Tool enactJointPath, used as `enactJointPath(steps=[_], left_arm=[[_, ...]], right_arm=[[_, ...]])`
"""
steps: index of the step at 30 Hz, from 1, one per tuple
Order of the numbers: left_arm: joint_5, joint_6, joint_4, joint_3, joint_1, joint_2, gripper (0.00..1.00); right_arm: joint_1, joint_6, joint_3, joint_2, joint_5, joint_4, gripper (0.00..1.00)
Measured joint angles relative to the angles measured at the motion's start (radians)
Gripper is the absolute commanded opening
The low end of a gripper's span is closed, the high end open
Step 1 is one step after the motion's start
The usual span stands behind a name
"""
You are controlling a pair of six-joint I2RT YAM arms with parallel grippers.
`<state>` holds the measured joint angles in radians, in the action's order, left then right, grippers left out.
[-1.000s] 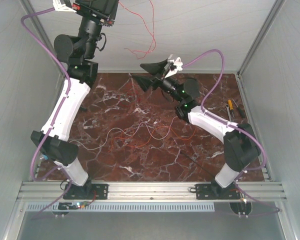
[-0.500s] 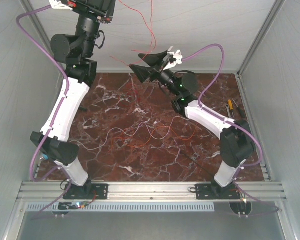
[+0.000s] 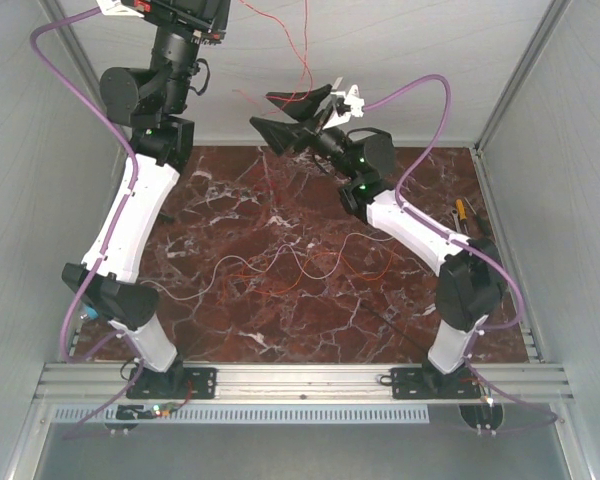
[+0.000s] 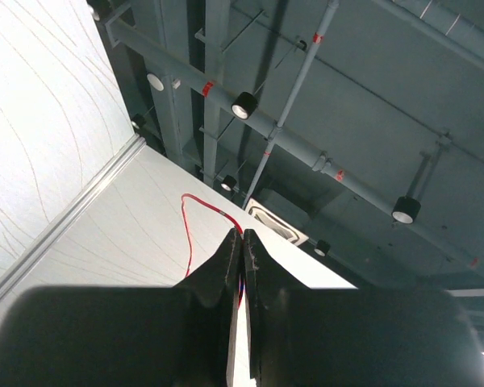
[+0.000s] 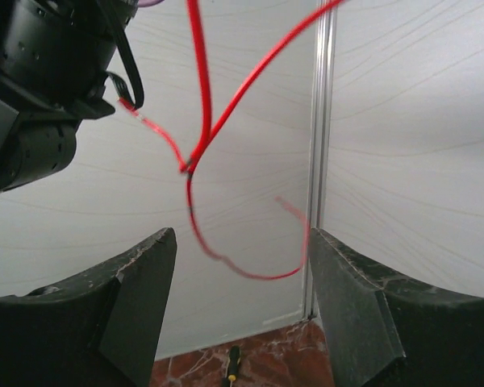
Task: Zip-tie the wires
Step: Place the cable at the center of the board.
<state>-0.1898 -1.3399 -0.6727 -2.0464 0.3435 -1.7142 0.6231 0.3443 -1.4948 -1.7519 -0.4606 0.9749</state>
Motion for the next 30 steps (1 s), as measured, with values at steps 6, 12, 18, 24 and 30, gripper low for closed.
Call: enactJointPath(steps=[6, 12, 18, 24, 30], left_arm=[[0.0, 0.0, 0.0, 0.0, 0.0, 0.0, 0.0], [0.003, 0.003, 0.0, 0.0, 0.0, 0.0, 0.0], [0.011, 0.009, 0.0, 0.01, 0.0, 0.004, 0.0], [0.001, 0.027, 0.014, 0.208, 0.0, 0.113, 0.0], [-0.091, 0.065, 0.092, 0.466, -0.004, 0.296, 0.0]], right_arm=[[0.001, -0.009, -0.035, -0.018, 0.016, -0.002, 0.16], [0.006, -0.009, -0.011, -0.015, 0.01, -0.003, 0.0], [0.01, -0.008, 0.144, 0.056, 0.023, -0.027, 0.0], [-0.007, -0.032, 0.285, 0.215, 0.117, -0.14, 0.0], [-0.053, -0.144, 0.357, 0.397, 0.215, -0.342, 0.0]])
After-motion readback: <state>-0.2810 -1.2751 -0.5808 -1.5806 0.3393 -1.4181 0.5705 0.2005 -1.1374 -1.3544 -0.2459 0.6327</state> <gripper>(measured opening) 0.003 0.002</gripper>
